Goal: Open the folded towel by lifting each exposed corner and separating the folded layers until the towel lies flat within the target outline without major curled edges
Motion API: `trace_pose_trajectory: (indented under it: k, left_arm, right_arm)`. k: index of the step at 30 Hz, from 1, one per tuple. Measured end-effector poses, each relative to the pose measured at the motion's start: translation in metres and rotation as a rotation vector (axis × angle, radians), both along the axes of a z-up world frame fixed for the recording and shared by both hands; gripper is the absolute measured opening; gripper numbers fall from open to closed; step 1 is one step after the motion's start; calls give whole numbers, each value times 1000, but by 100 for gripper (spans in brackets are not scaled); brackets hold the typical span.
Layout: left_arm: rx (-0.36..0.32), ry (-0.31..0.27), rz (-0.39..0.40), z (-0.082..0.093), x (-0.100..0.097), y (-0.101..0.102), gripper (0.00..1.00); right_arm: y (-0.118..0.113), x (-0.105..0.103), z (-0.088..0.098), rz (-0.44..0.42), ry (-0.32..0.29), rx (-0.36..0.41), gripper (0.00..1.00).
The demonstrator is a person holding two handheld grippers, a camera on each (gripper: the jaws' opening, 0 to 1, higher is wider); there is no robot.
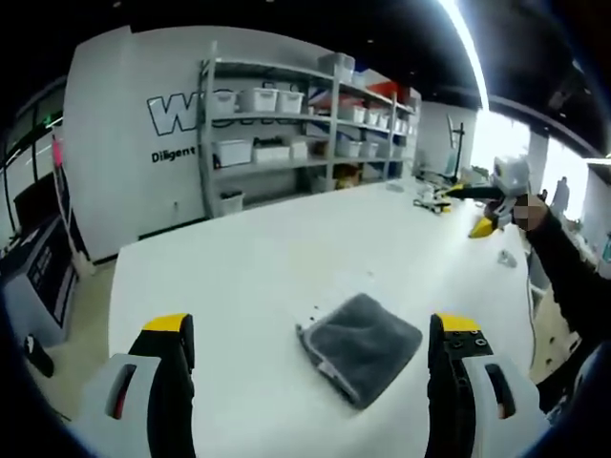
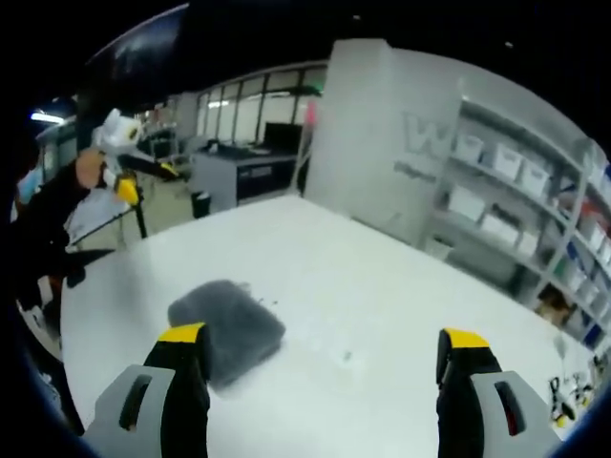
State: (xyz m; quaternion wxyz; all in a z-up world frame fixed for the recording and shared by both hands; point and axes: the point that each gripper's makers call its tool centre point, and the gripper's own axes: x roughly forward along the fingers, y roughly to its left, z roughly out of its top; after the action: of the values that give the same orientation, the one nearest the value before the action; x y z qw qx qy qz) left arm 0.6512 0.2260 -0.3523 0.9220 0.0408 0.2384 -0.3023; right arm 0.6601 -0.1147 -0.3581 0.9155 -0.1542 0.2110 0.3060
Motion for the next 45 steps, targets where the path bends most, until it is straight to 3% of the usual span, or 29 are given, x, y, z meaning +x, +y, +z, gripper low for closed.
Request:
trace_pose_trajectory:
  k: [19, 45]
  left_arm:
    - [-1, 46, -18, -30, 8, -4, 97]
    - [-21, 124, -38, -77, 19, -17, 91]
  right_arm:
    - [13, 11, -22, 13, 29, 3, 98]
    - [33, 20, -71, 30, 126, 22, 90]
